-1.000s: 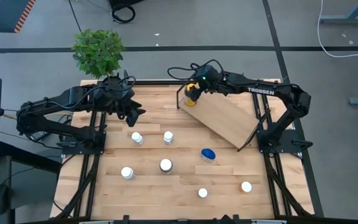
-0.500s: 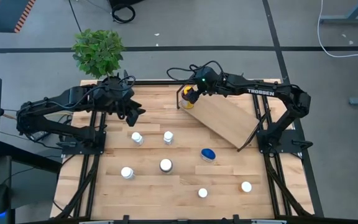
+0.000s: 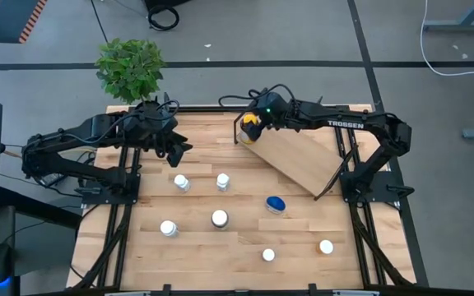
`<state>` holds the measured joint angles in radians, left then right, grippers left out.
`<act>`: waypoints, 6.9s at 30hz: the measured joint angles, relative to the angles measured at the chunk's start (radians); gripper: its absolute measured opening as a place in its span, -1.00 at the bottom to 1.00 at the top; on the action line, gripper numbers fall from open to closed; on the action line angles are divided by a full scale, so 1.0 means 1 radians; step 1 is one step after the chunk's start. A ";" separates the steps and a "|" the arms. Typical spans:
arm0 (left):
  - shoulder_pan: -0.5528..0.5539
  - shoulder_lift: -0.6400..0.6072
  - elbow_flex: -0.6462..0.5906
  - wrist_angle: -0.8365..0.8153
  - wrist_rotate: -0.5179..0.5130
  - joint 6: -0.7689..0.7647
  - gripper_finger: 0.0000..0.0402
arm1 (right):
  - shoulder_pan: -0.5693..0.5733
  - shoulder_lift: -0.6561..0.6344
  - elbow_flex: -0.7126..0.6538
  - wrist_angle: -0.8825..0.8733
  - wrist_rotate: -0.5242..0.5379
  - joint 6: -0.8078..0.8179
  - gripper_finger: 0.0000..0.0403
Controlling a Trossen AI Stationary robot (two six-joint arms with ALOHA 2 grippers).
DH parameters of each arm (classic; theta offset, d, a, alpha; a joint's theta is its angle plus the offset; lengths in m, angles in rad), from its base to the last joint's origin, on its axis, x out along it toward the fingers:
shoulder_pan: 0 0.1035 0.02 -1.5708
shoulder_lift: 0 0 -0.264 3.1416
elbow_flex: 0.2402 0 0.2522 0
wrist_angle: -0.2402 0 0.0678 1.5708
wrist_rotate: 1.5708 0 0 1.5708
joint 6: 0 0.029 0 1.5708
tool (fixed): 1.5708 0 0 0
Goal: Pick and place medicine bottles onto shelf by color
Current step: Put the yellow medicine bottle on the shelf, then put the blue medicine bottle on the shelf
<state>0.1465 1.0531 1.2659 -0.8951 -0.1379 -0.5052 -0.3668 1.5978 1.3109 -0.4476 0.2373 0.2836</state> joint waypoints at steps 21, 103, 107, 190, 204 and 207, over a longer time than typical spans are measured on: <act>-0.027 0.000 0.001 -0.023 0.000 -0.014 -0.14 | 0.005 0.069 0.000 -0.002 0.009 0.005 0.73; -0.034 0.000 0.000 -0.026 0.000 -0.014 -0.16 | -0.066 -0.142 -0.001 -0.140 -0.118 0.109 0.63; -0.034 0.000 0.000 -0.026 0.000 -0.007 -0.16 | 0.073 -0.143 -0.001 -0.194 -0.166 0.116 0.63; -0.078 0.000 0.000 -0.087 0.001 -0.006 -0.16 | 0.668 0.154 -0.077 -0.352 -0.085 0.511 0.11; -0.078 0.000 0.000 -0.087 0.001 -0.006 -0.16 | 0.589 0.154 -0.057 -0.370 -0.019 0.546 -0.05; -0.078 0.000 0.000 -0.087 0.001 -0.006 -0.16 | 0.542 0.154 -0.001 -0.390 0.029 0.549 -0.05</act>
<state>0.0681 1.0534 1.2659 -0.9826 -0.1368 -0.5114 0.1749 1.7519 1.3095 -0.8373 0.2665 0.8327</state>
